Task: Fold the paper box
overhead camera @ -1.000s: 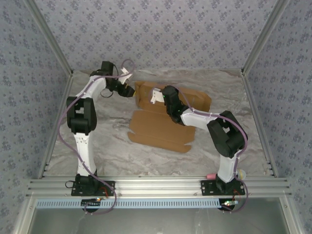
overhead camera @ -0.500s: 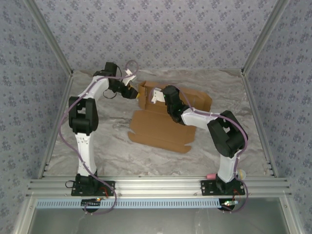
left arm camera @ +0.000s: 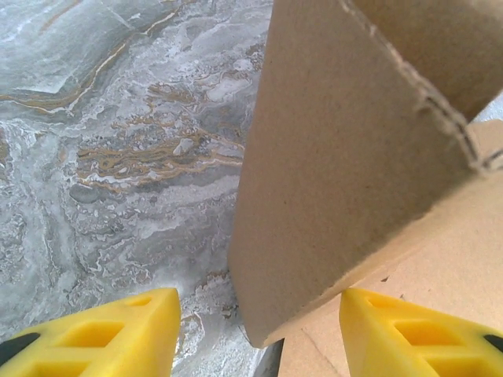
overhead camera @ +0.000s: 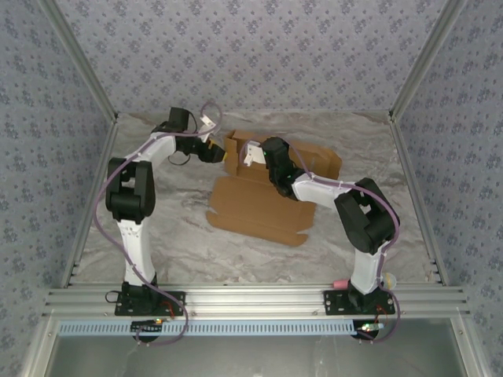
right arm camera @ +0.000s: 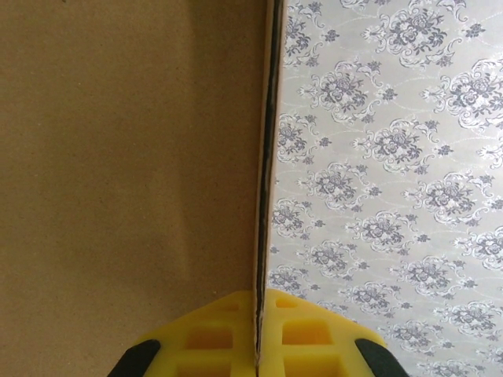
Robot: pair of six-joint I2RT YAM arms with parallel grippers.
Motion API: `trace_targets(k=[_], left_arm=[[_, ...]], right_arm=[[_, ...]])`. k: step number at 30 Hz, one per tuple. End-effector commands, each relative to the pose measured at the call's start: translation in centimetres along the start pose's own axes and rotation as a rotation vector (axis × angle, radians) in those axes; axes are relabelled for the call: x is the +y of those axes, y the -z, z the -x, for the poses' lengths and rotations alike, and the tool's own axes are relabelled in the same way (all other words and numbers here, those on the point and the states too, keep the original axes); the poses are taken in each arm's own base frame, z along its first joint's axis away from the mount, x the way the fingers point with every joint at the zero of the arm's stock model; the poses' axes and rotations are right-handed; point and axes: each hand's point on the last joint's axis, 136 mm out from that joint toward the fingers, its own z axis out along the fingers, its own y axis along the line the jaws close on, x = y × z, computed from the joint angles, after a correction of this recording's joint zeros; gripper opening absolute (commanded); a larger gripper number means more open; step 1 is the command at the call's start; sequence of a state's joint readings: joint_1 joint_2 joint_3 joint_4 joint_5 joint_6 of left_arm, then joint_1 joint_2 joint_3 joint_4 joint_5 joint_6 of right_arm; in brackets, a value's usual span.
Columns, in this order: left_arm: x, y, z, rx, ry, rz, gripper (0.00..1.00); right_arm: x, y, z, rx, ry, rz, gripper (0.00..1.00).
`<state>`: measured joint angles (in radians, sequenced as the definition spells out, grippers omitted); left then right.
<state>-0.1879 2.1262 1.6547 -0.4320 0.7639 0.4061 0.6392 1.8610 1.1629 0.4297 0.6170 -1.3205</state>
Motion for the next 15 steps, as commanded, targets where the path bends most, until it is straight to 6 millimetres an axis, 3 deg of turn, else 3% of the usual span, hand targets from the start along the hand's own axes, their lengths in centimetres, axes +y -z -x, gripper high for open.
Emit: trace_targets(k=[1, 15], left_arm=[[-0.4, 1.3, 3.2, -0.096, -0.034, 0.071, 0.58], [0.9, 0.9, 3.5, -0.187, 0.062, 0.229, 0.67]], right_arm=[[0.1, 0.5, 0.8, -0.032, 0.012, 0.017, 0.00], [0.3, 1.1, 0.7, -0.028, 0.015, 0.028, 0.00]])
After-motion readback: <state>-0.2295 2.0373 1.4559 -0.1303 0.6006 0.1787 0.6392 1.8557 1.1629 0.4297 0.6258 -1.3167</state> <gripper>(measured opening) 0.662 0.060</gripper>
